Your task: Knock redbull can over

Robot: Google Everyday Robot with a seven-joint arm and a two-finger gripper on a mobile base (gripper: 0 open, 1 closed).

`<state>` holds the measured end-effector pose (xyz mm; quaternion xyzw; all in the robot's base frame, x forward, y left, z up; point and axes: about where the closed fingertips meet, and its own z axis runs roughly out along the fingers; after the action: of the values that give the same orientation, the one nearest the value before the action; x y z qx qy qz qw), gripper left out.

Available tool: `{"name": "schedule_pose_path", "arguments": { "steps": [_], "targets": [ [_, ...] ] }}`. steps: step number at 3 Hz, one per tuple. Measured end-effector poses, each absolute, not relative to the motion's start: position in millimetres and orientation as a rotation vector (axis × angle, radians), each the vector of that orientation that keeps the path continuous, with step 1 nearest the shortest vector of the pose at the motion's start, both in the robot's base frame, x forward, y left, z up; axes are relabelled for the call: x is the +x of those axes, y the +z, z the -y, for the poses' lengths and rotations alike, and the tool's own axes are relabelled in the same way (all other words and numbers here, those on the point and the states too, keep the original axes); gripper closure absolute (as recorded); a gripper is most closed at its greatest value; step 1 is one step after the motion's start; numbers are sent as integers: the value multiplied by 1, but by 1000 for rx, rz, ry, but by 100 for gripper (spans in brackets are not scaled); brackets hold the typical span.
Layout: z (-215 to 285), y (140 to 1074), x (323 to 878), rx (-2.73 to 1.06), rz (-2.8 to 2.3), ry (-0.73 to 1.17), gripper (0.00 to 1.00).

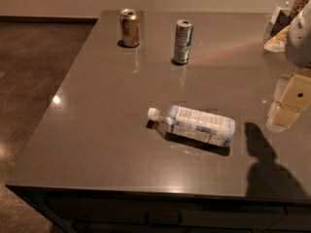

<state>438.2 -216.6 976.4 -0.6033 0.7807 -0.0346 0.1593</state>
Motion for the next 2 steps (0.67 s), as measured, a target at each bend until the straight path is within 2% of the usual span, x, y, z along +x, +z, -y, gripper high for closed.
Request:
{"name": "schedule_pose_path", "arguments": {
  "steps": [2],
  "targets": [
    [209,976,448,-1710,-2225,-81,0]
  ]
}}
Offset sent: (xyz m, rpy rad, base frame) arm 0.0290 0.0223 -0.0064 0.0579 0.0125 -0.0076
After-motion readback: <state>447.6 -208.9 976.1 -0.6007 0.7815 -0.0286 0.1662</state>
